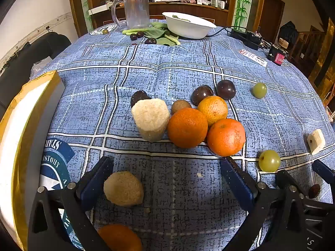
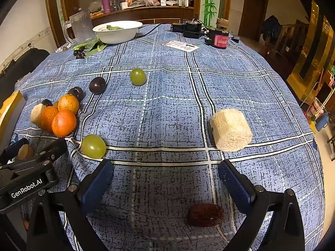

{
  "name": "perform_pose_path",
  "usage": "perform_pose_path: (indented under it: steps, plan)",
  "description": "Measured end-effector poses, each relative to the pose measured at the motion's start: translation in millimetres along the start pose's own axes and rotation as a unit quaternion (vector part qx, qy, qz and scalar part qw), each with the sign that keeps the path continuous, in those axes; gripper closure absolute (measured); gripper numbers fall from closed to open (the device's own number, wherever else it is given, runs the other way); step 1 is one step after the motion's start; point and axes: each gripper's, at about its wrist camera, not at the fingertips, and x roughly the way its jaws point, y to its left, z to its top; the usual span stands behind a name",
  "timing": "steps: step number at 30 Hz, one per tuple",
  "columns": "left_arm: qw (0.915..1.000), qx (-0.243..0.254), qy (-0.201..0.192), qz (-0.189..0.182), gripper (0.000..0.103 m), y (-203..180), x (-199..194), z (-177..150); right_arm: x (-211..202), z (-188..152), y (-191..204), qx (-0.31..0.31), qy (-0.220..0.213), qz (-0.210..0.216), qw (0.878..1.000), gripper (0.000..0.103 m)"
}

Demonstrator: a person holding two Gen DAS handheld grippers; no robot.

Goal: Organize fruits

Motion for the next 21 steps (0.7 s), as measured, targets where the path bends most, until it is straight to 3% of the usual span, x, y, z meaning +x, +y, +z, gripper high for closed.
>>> perform_pose_path:
  steps: [13, 19, 21]
  plan:
    - [0.9998, 0.009, 0.016, -0.004, 0.000, 0.8, 1.1, 5.9, -0.5, 0.0, -0.2, 0.000, 0.000, 0.000, 1.000, 0.001]
    - [0.9984, 0.038, 0.033, -0.026, 0.000, 3.2, -2.4, 1.1, -0.6, 1.1, -0.3, -0.005, 0.008, 0.006, 1.000, 0.001]
    - [0.9982, 0.026, 0.031, -0.043, 0.000, 10.8, -10.8, -4.8, -0.5, 2.6, -1.1, -0.008, 0.018, 0.009, 1.000, 0.001]
